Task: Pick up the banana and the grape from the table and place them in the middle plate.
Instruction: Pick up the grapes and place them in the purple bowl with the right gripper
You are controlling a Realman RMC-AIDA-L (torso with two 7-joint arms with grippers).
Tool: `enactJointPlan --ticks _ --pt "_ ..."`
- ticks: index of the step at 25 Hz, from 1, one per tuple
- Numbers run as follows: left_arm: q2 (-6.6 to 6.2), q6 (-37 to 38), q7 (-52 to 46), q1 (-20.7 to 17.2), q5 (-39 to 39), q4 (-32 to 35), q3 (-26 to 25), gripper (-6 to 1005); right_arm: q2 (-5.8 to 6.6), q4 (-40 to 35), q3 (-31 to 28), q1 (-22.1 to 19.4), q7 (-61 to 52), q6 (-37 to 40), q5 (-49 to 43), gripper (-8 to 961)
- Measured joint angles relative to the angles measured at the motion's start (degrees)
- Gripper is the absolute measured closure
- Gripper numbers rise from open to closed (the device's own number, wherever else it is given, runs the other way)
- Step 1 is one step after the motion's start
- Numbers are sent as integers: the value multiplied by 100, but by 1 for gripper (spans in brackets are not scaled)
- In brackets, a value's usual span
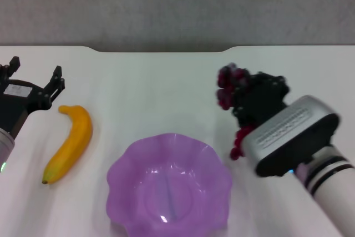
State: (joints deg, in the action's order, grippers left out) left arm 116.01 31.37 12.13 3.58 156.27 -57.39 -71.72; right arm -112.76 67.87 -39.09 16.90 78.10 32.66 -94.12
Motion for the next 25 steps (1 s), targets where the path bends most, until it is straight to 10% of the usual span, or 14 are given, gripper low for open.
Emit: enactJointPlan --ticks 4,25 --pt "2 0 0 7 0 10 0 119 -167 171 126 -20 562 -23 14 756" --pt "4 0 0 7 -3 -5 -29 118 -106 705 1173 71 906 -94 33 760"
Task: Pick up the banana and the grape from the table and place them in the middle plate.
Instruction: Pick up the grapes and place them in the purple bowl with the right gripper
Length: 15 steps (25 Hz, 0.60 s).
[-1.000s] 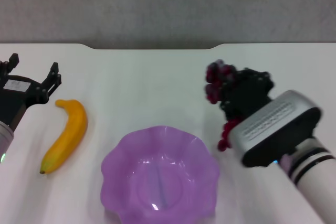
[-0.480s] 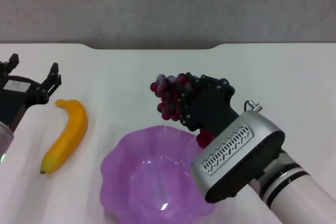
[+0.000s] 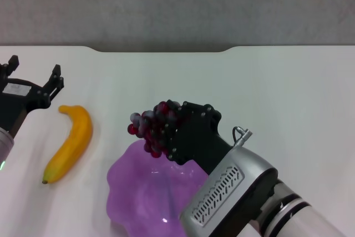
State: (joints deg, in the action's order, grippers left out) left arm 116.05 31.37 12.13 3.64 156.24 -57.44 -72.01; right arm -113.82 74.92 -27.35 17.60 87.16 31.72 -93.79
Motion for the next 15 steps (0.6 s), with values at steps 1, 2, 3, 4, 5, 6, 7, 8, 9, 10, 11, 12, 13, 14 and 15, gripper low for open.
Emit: enactJointPlan --ticks 1,2,3,4,5,6,7,8,9,10,11,12,13,14,15 --pt "0 0 0 -1 1 -1 -2 118 0 0 0 0 0 0 0 761" --pt "1 0 0 -3 1 -2 -3 118 0 -13 4 1 -10 -71 2 761" --pt "2 0 0 -6 2 -2 -3 118 -2 -35 6 1 -18 -165 3 762" --pt "2 0 0 -7 2 -3 -4 118 -8 -54 7 2 -22 -239 4 762" --pt "3 0 0 -7 3 -3 -4 118 -21 -103 9 3 -22 -361 4 758" --pt "3 0 0 -5 3 -4 -4 118 -31 -157 15 3 -23 -464 4 754" --pt "4 0 0 0 3 -4 -2 118 -42 -227 34 4 -23 -561 5 751" --pt "4 0 0 3 3 -4 2 118 -43 -280 60 5 -19 -620 6 747" --pt "5 0 0 5 3 -4 6 118 -46 -329 99 9 -13 -668 6 743" --pt "5 0 0 5 3 -4 7 118 -46 -402 178 37 -11 -701 8 739" --pt "5 0 0 5 3 -4 7 118 -46 -402 178 37 -11 -701 8 735" --pt "5 0 0 5 3 -4 5 118 -46 -427 202 52 -16 -710 9 731" --pt "5 0 0 5 3 -4 2 118 -48 -466 221 68 -25 -721 10 728" --pt "5 0 0 5 3 -4 1 118 -48 -497 232 78 -31 -728 10 724" --pt "5 0 0 5 3 -4 4 118 -51 -528 243 92 -39 -732 12 720"
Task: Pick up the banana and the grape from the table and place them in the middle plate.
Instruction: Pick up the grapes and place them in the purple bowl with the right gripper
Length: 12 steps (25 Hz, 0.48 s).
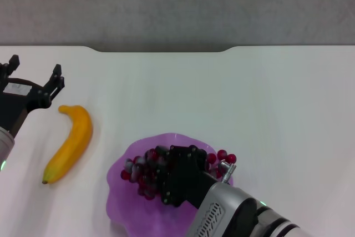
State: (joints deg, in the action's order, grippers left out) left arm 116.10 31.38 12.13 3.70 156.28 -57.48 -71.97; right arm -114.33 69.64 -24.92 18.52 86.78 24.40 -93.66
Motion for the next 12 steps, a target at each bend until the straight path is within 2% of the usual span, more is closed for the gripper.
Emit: enactJointPlan --ticks 6,12 --pt "4 0 93 0 0 0 6 119 -16 -209 47 95 -359 15 16 697" --pt "9 0 112 9 0 0 10 119 -36 -509 1 414 -1508 52 8 674"
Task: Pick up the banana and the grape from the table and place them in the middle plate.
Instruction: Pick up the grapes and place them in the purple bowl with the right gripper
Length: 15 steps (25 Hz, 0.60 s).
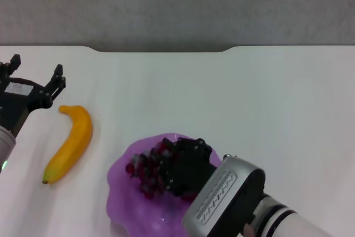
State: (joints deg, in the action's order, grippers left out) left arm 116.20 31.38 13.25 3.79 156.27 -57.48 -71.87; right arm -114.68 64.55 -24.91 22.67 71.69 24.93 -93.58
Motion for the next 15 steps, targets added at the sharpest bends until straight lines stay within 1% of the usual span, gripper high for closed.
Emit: enactJointPlan --ticks 3,6,12,15 --pt "0 0 1 5 0 0 0 119 11 -87 -67 36 -377 2 -28 662" --pt "0 0 2 7 0 0 0 119 3 -174 -89 60 -421 4 -37 651" --pt "0 0 2 8 0 0 -3 119 -8 -225 -92 89 -419 4 -37 417" --pt "0 0 3 8 -2 0 -3 118 1 -216 -99 90 -354 74 -66 281"
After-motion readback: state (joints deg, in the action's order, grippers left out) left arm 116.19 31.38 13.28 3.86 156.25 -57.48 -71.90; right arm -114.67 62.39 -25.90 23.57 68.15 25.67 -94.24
